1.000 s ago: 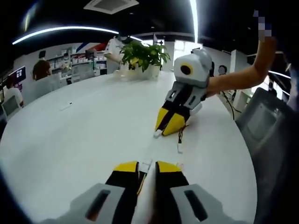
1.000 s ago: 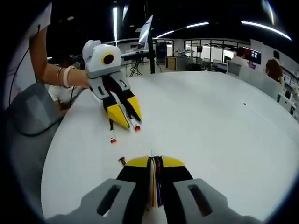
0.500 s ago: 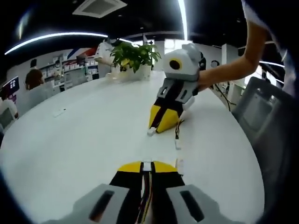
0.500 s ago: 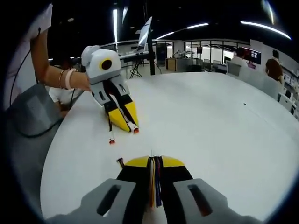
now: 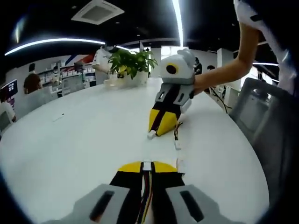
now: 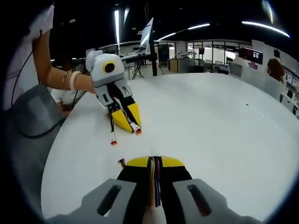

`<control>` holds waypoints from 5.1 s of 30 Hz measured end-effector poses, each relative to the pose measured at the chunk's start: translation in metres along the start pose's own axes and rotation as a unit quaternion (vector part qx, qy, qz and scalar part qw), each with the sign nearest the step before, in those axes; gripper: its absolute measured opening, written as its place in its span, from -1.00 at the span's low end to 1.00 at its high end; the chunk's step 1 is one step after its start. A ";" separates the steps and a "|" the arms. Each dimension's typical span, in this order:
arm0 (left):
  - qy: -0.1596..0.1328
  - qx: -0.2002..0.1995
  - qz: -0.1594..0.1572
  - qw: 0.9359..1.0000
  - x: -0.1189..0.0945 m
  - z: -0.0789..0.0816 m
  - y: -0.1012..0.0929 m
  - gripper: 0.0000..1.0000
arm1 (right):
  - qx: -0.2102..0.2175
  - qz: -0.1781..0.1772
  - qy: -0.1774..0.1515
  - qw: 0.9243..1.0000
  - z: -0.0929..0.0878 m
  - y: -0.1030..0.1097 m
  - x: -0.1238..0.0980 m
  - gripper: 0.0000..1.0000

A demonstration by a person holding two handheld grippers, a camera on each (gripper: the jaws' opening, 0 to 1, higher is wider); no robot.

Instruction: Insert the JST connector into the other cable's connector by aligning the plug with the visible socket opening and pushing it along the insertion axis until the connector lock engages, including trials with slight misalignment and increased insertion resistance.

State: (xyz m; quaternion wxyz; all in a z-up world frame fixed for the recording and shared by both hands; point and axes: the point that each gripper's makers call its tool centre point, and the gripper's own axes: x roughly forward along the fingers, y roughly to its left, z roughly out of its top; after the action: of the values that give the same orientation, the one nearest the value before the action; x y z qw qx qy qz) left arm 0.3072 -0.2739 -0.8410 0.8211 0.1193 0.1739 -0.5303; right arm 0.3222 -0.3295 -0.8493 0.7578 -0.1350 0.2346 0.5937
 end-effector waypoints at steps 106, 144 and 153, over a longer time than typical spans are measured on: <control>-0.019 0.050 -0.107 0.993 -0.018 0.065 -0.021 -1.00 | -0.104 0.133 -0.007 0.986 0.068 0.047 -0.021 -0.96; -0.018 0.028 -0.135 0.990 -0.013 0.067 -0.034 -1.00 | -0.087 0.165 -0.020 0.982 0.066 0.056 -0.025 -0.97; -0.031 0.038 -0.125 0.991 -0.013 0.072 -0.030 -1.00 | -0.074 0.159 -0.035 0.984 0.070 0.051 -0.028 -0.98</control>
State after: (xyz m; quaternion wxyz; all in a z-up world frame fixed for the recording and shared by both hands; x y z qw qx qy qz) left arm 0.2863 -0.3026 -0.7708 0.7483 0.1112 0.1415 -0.6385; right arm 0.2814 -0.3062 -0.7712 0.6495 -0.1304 0.1818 0.7267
